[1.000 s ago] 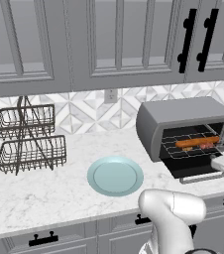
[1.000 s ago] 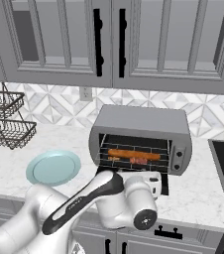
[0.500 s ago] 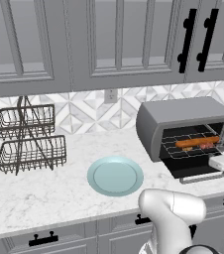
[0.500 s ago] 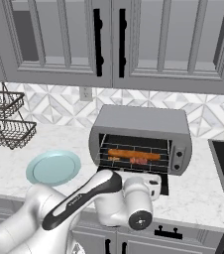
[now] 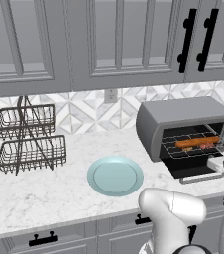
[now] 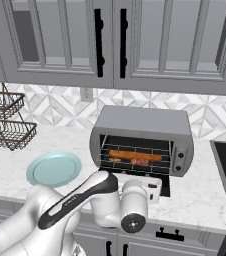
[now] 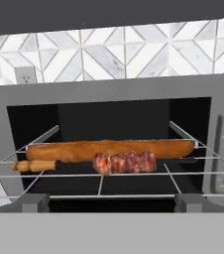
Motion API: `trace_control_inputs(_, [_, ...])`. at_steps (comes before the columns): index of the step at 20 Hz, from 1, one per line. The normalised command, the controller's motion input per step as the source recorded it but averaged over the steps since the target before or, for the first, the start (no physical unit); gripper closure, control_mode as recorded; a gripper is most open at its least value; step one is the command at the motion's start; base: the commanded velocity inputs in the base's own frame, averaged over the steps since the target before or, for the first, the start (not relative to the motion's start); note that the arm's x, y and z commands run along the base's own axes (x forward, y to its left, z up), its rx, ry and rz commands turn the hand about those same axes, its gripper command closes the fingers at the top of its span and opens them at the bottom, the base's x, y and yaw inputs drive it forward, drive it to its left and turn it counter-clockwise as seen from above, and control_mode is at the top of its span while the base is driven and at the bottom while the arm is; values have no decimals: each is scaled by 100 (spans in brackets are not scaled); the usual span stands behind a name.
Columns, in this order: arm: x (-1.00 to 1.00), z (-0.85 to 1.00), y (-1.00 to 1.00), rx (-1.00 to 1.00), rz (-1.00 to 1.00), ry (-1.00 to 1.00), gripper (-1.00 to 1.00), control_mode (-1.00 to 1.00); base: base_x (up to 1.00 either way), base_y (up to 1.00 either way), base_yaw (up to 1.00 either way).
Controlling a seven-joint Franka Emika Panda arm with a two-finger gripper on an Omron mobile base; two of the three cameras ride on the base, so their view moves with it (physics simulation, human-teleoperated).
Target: Pick up the kebab skewer and baguette bread, and place them inside the toaster oven. Close the toaster oven door and start by setting the timer.
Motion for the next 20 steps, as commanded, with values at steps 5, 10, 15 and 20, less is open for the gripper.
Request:
trace_control_inputs(5, [1,0,4,-5,-10,0,-100,-100,0,0,0])
trace_control_inputs(10, [0,-1,8,-5,-3,0,-100,-100,0,0,0])
trace_control_inputs(15, [0,-6,0,-3,0,6,-100,-100,0,0,0])
trace_control_inputs(20, [9,-1,0,0,0,6,-100,-100,0,0,0])
